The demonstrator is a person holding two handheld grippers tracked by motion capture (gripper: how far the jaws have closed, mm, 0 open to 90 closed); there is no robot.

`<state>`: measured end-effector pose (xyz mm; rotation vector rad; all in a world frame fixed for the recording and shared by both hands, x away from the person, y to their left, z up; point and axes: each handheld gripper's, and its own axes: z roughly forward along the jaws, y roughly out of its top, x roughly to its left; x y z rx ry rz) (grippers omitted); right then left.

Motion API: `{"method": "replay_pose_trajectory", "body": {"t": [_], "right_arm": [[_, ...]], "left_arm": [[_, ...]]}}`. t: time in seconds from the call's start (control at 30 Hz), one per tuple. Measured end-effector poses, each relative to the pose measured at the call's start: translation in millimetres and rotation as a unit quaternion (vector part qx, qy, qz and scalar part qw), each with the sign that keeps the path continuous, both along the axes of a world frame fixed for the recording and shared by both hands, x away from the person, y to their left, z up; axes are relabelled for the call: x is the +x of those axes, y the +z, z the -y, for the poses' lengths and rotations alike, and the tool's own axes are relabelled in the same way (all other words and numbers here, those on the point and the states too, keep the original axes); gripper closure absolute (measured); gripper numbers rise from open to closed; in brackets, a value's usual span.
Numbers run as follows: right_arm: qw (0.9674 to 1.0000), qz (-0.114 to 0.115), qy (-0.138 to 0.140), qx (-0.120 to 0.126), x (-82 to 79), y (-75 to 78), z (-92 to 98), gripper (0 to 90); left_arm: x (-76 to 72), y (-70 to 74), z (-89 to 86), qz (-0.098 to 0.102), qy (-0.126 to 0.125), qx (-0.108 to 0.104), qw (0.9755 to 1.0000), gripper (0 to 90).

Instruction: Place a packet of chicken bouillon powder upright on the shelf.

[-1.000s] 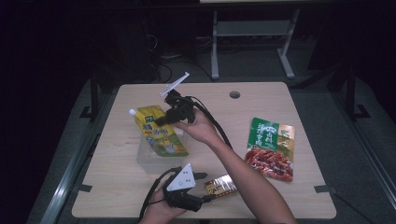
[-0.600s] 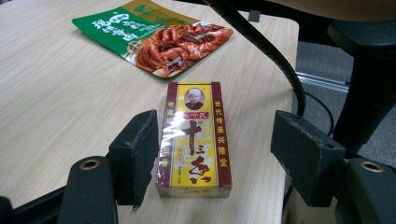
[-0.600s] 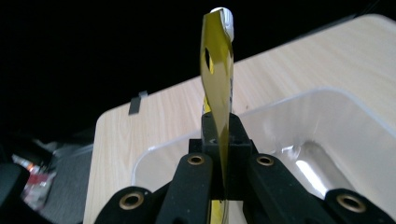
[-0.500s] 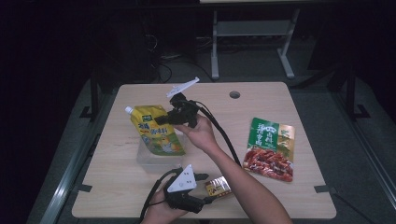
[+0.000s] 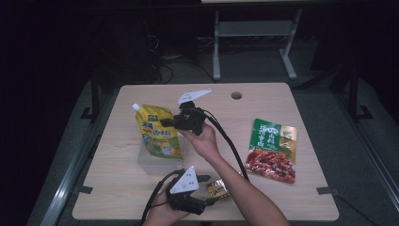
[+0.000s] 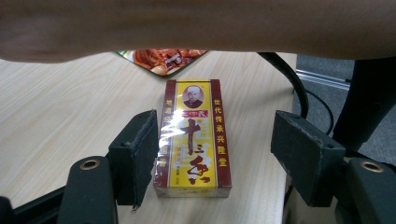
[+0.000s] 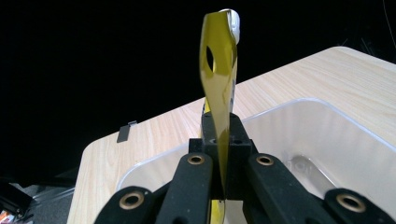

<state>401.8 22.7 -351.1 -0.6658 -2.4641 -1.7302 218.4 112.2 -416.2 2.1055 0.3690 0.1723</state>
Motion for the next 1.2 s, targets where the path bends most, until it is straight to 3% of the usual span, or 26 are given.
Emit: {"method": "replay_pose_trajectory", "body": {"t": [0.23,0.57,0.9,1.2], "right_arm": [[1.0,0.004,-0.004,0.003,0.7,-7.2,7.7,89.4],[0.9997,0.014,0.019,0.009,0.0,-14.7,15.0,89.3],[0.9994,0.004,0.035,-0.003,4.3,-23.2,24.0,89.2],[0.9991,-0.028,0.028,-0.014,11.8,-28.9,30.6,83.8]], "left_arm": [[1.8,-0.8,-0.3,0.0,0.005,0.001,1.0,31.7],[3.6,-1.6,-0.6,-0.004,0.014,0.003,0.9999,31.8],[7.0,-2.0,-1.8,-0.008,0.026,0.0,0.9996,31.8],[8.1,-3.0,-1.0,-0.006,0.025,0.008,0.9996,31.9]]}}
